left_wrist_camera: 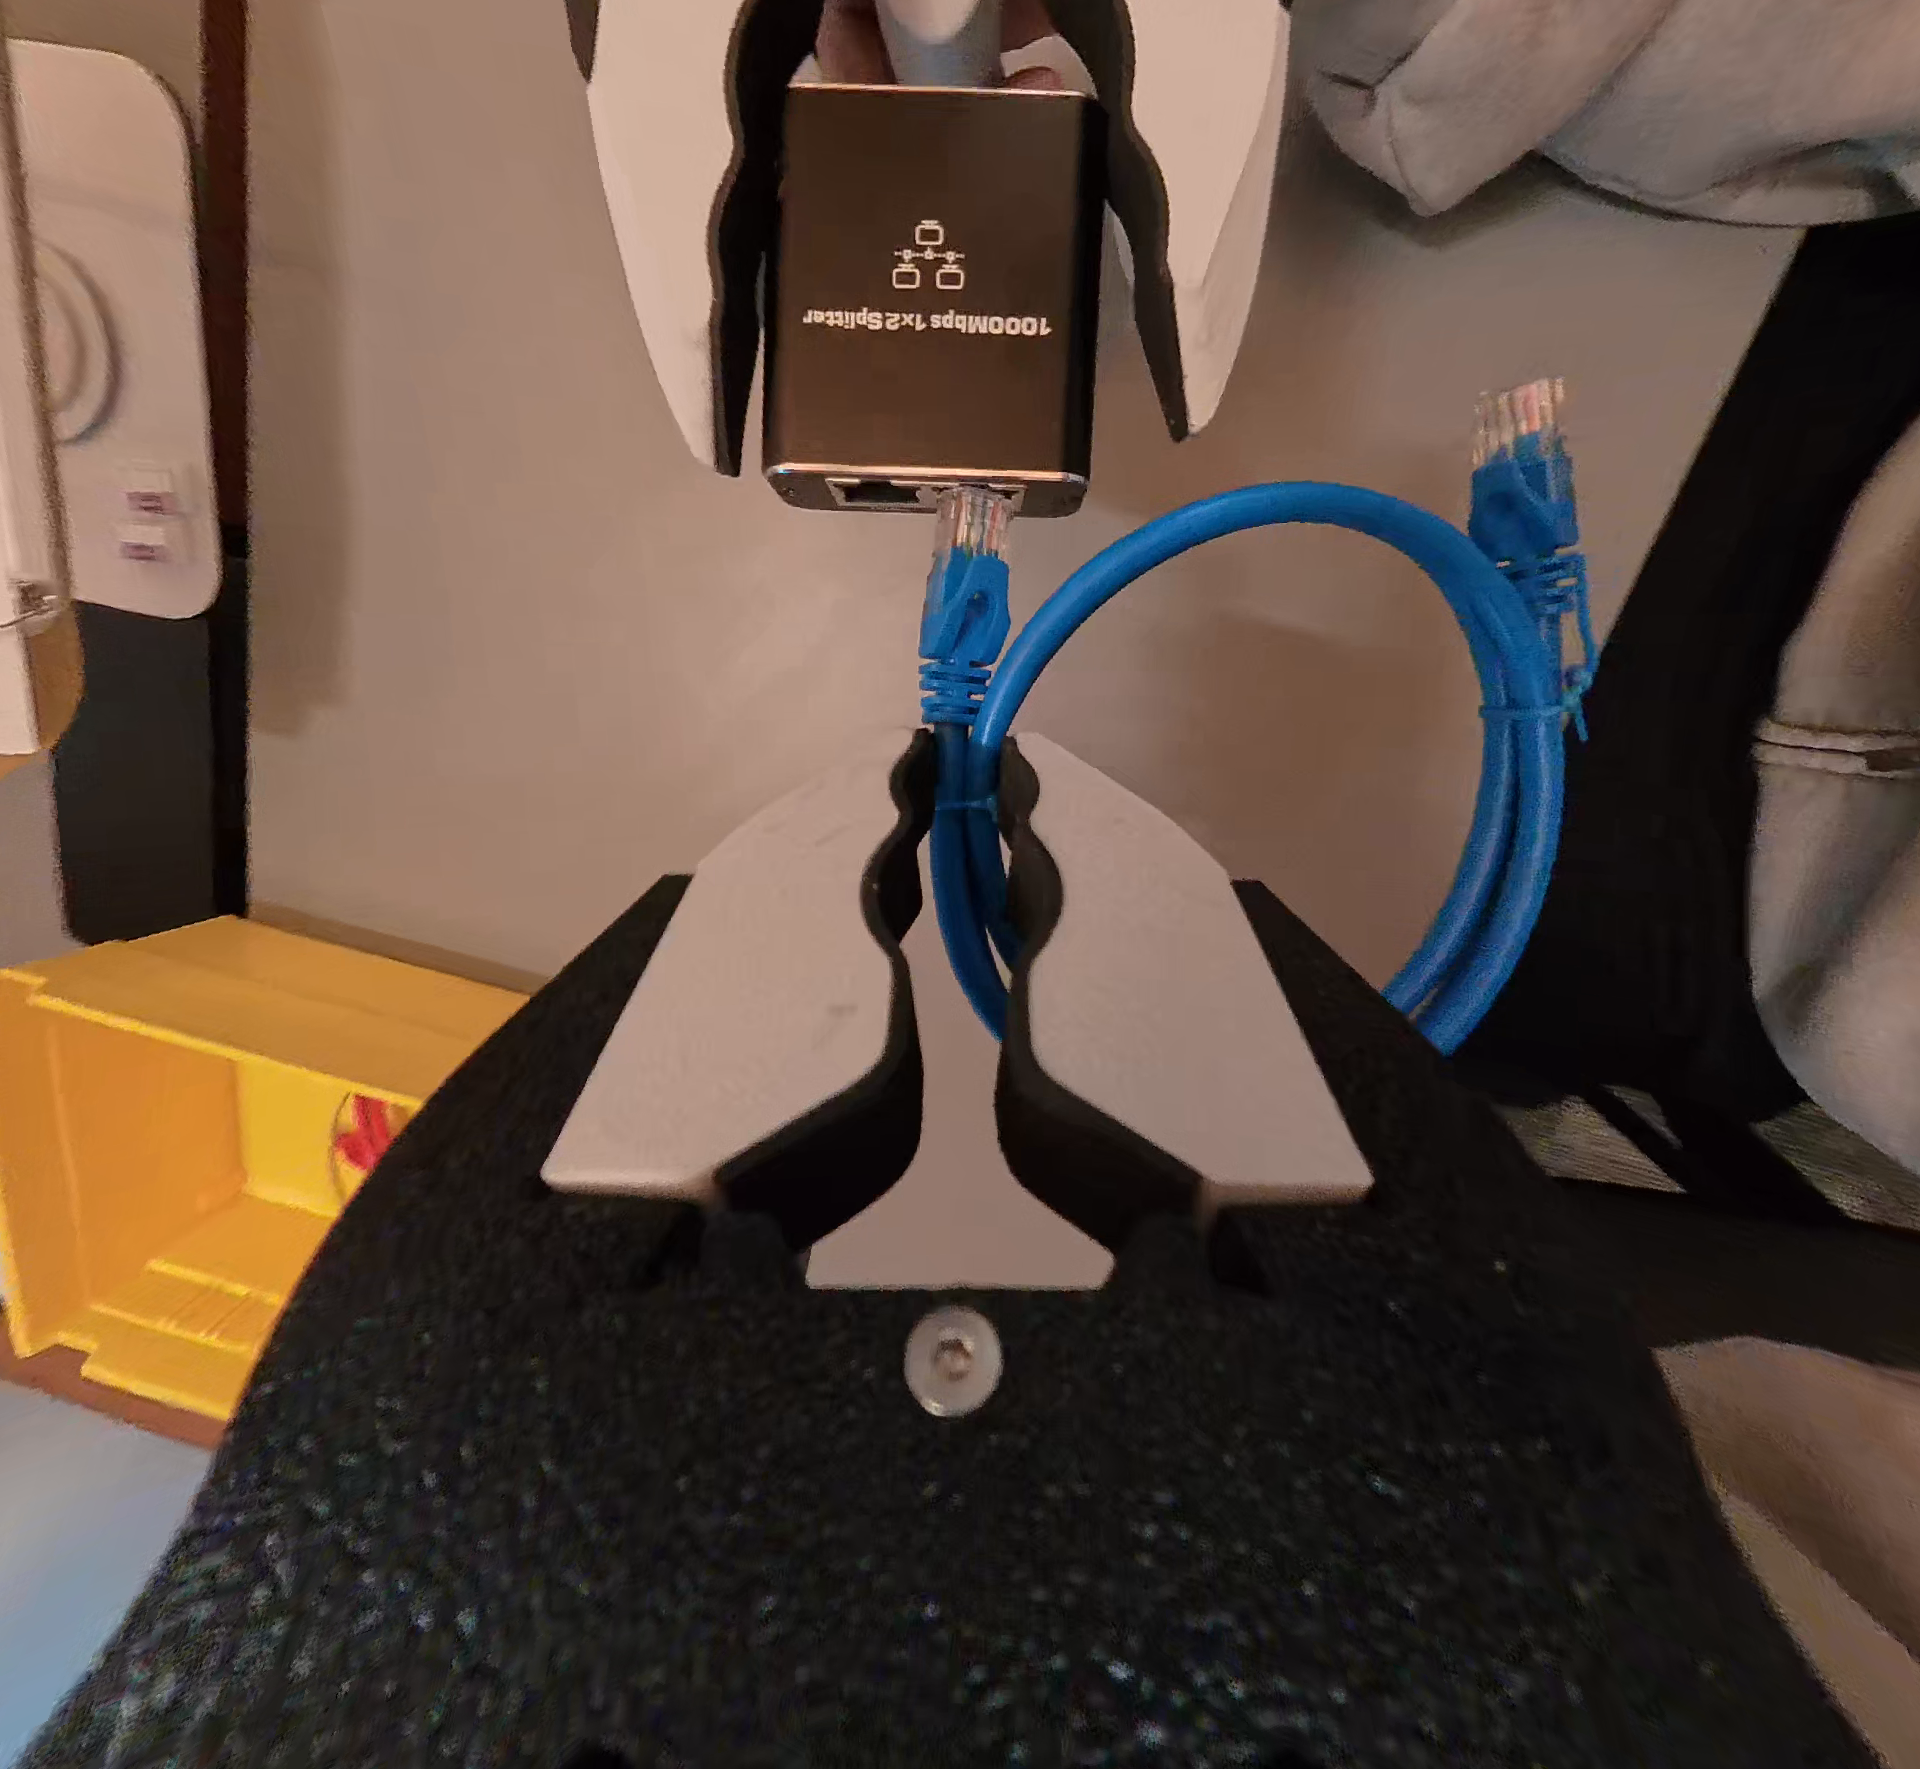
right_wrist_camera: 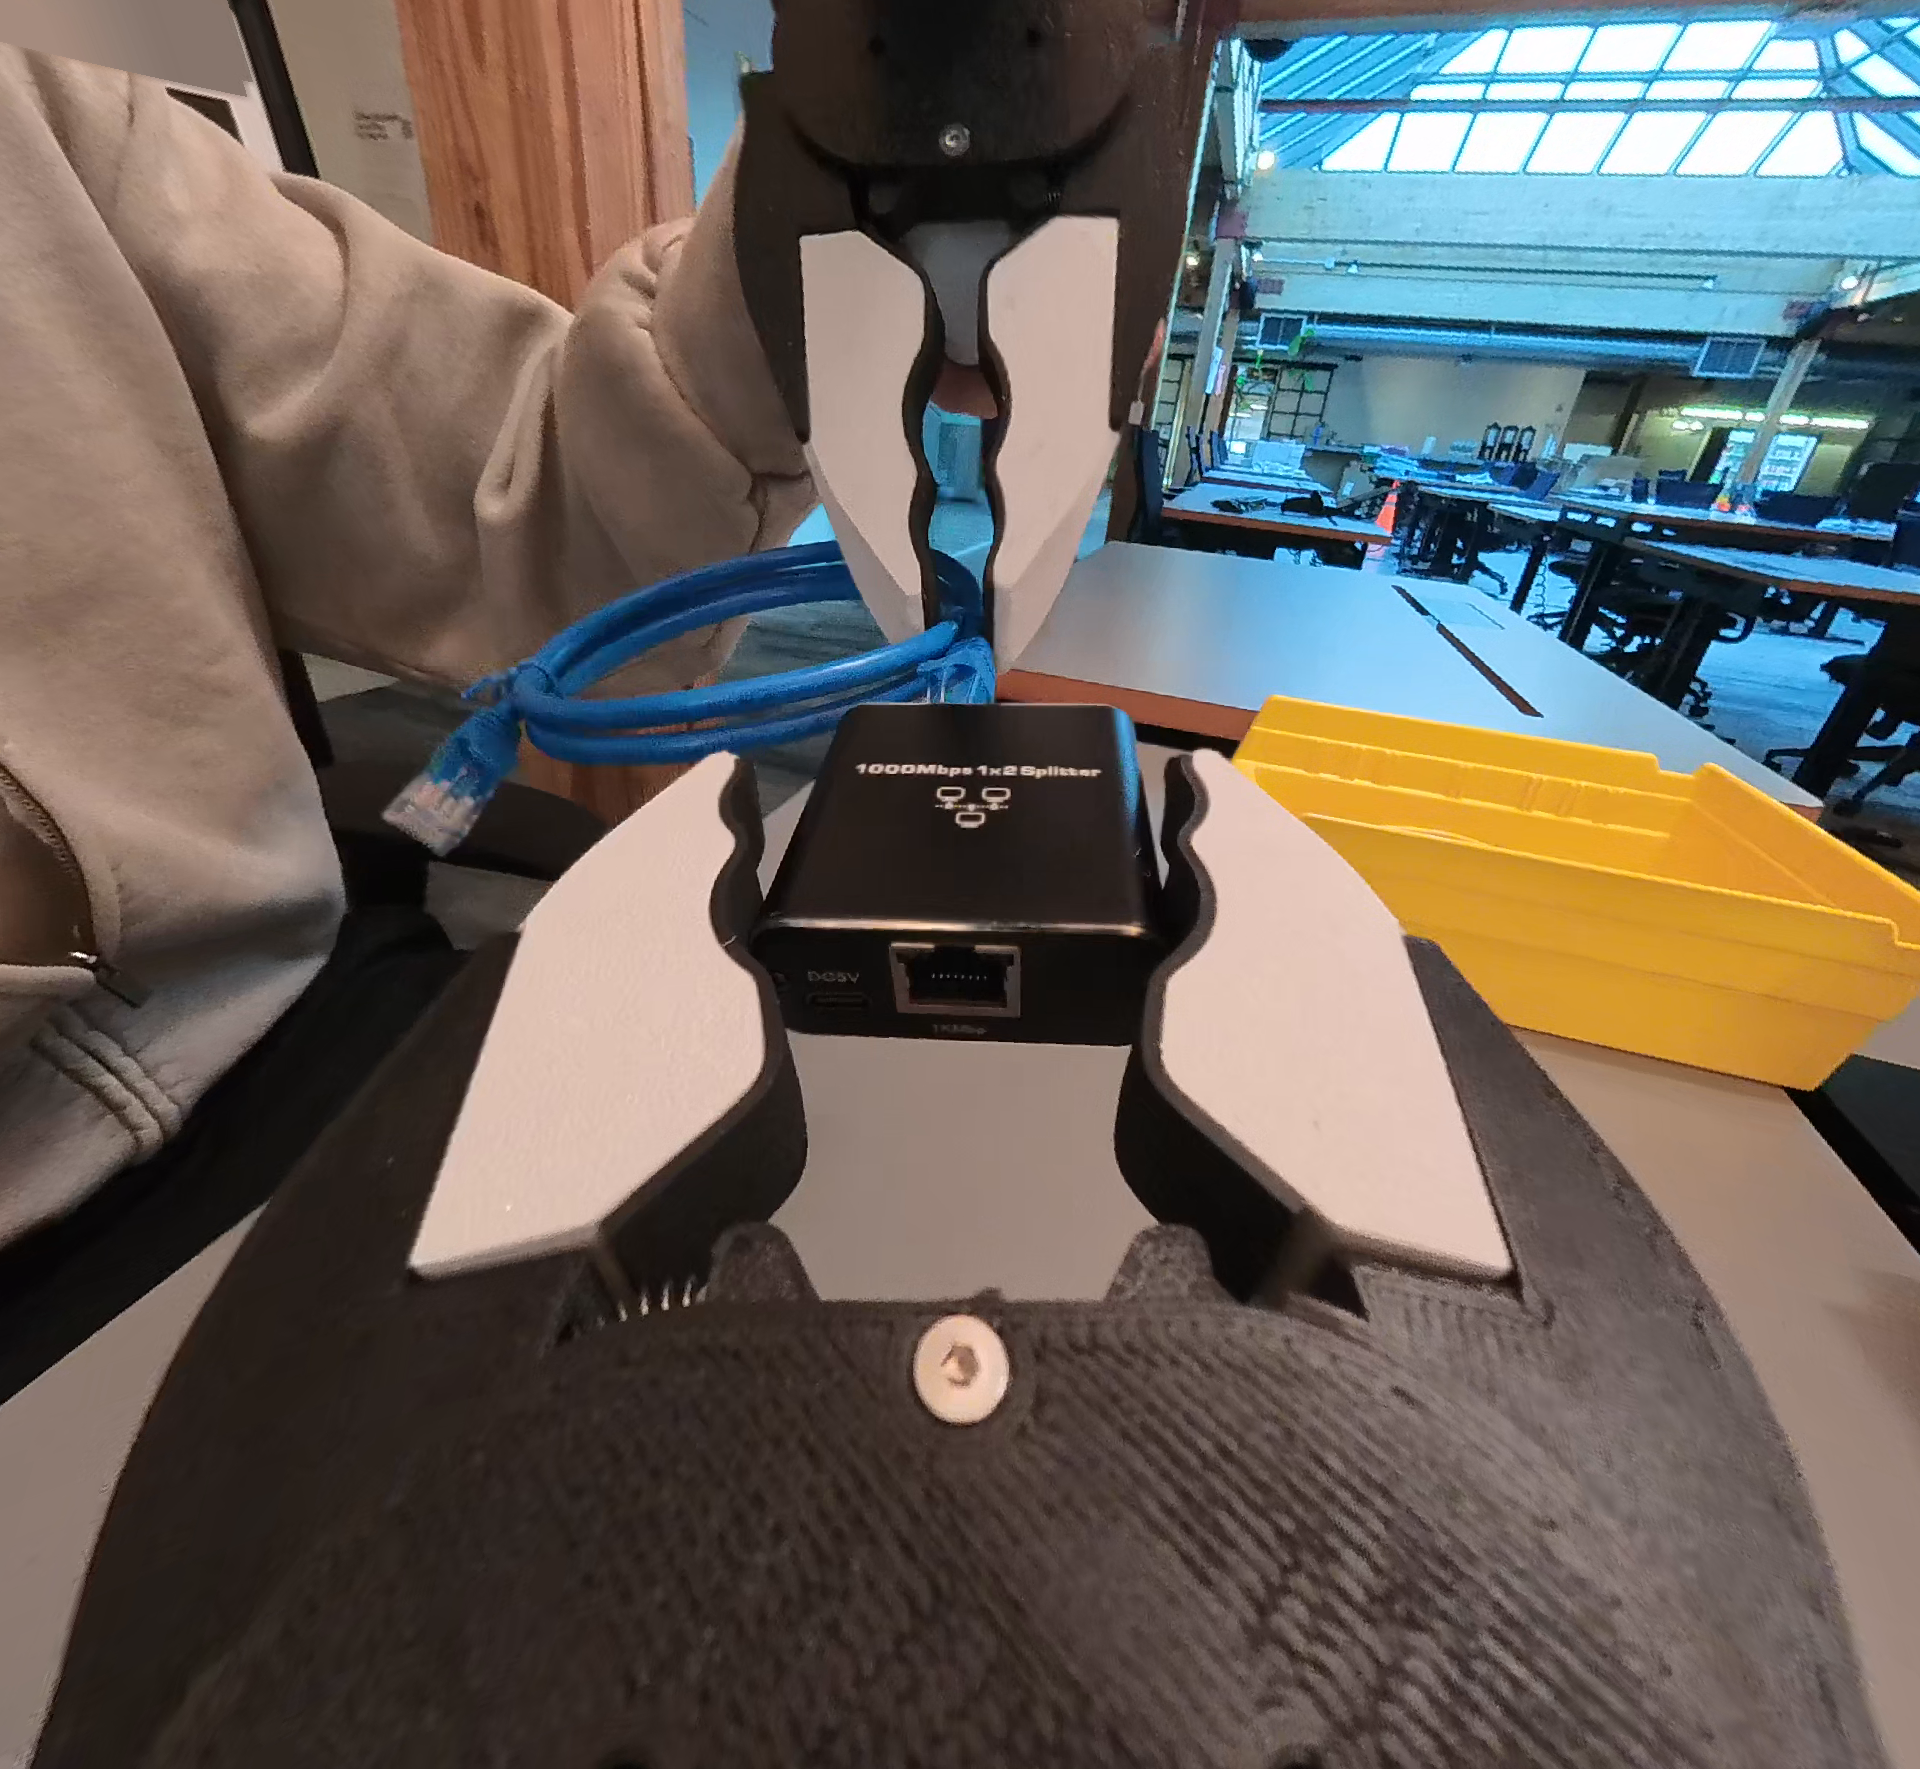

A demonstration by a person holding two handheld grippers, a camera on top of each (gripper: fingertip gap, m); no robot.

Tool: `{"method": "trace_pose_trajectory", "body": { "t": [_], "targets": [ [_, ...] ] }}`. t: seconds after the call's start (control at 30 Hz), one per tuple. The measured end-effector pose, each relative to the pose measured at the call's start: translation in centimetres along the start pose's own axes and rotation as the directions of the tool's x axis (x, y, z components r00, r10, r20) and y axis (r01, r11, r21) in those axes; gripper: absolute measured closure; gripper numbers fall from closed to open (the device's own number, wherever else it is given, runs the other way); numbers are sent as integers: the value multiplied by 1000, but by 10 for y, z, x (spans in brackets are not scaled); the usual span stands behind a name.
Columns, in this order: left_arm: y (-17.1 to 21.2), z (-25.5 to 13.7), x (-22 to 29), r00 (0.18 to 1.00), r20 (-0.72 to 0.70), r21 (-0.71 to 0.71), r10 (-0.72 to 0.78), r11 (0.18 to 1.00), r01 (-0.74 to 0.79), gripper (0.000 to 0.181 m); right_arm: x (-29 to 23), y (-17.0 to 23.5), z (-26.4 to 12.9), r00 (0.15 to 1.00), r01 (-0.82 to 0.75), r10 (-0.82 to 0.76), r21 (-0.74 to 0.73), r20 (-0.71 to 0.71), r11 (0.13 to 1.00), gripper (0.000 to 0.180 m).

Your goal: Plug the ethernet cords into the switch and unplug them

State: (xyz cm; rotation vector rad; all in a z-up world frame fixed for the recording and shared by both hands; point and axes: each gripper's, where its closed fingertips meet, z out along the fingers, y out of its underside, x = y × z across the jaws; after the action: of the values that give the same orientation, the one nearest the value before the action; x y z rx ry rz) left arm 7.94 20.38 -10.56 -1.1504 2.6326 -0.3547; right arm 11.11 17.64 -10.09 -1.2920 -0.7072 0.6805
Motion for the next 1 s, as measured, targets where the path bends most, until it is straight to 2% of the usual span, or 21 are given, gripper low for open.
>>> {"method": "trace_pose_trajectory", "body": {
  "t": [0.17, 0.3, 0.37, 0.53, 0.7, 1.0],
  "targets": [
    [-2, -1, -6, 987, 142, -46, 78, 996, -72, 171, 3, -3, -2, 1000, -18, 18, 29, -11, 999, 104],
    [2, 1, -9, 979, 175, -89, 102, 992, -87, 171, 5, 4, 3, 1000, -10, 9, -17, -29, 1000, 104],
    [2, 2, -7, 984, 149, -73, 93, 994, -83, 171, 4, 3, 4, 1000, -6, 6, -14, -20, 1000, 104],
    [-3, -1, -5, 1000, 9, 85, -28, 996, 27, 171, 3, -5, 0, 1000, -4, 5, 31, -17, 1000, 104],
    [-14, -5, 2, 997, -33, 204, -76, 976, 81, 171, 1, -17, -9, 1000, -9, 9, 118, 2, 993, 104],
    [-13, -1, 8, 996, -32, 144, -86, 985, 90, 170, -5, -23, -10, 999, -24, 16, 171, 51, 985, 104]
  ]
}}
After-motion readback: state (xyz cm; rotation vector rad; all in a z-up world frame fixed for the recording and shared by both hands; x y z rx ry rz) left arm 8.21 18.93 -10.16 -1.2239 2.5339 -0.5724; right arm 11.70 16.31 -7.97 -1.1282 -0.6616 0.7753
